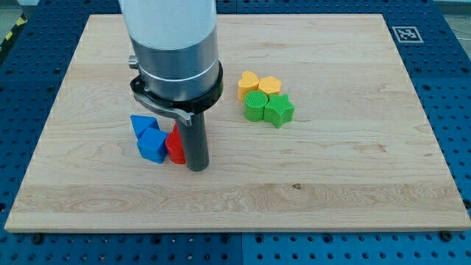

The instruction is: Push the red circle to the right of blue triangle

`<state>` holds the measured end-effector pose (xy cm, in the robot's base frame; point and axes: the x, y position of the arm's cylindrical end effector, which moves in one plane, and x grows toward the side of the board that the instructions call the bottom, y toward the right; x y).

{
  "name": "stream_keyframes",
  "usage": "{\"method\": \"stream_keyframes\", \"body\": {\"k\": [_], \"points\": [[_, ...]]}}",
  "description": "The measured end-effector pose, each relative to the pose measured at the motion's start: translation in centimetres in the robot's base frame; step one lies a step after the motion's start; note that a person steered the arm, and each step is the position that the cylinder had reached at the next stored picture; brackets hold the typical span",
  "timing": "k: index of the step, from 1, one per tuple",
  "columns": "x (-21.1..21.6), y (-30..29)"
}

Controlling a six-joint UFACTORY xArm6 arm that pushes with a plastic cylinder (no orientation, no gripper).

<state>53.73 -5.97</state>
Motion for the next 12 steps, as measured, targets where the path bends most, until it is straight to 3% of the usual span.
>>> {"method": "stream_keyframes", "body": {"k": [5, 7, 12], "points": [[-1.7, -1.4], [1.7, -3.3], [-4.6, -4.6]]}}
